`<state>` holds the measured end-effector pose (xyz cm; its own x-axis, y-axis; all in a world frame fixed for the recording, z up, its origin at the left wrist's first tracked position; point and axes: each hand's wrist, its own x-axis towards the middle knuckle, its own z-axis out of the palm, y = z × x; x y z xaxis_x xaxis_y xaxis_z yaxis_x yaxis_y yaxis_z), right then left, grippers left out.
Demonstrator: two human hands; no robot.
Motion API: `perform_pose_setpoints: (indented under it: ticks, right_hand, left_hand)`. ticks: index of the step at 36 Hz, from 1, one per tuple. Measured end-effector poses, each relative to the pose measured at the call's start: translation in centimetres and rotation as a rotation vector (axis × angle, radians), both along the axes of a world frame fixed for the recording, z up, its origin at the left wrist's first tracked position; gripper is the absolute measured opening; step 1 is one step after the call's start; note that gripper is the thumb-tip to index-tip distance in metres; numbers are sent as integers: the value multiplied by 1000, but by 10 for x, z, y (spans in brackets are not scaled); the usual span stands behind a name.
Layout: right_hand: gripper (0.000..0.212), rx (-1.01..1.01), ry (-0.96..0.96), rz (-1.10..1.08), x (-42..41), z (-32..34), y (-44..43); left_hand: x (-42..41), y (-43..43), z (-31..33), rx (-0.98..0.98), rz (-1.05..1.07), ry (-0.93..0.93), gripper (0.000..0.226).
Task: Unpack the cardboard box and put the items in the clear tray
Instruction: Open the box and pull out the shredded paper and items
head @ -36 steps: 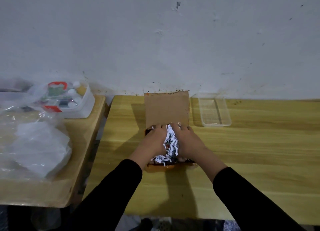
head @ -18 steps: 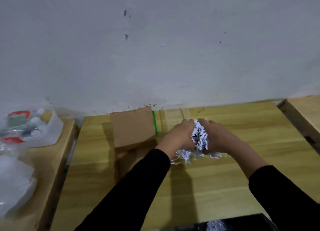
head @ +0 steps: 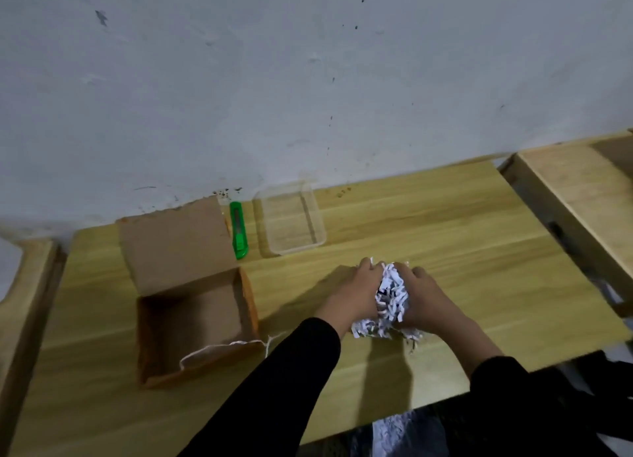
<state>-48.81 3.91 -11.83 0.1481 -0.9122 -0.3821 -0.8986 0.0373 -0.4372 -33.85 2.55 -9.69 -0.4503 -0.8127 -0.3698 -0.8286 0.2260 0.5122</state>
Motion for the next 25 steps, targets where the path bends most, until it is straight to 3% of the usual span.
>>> perform_pose_setpoints:
  ticks: [5,11,25]
  right_hand:
    - [104,4,-51,-2,10,-5,-4]
    - [117,29,-55,38,4,-2,-8]
    - [87,15,-101,61,0,38,-5]
  left_hand:
    - [13,-3,-5,59,25,29,75]
    - [21,-5,-8,123,60,50,95]
    - [31,-3,17,68,45,45,73]
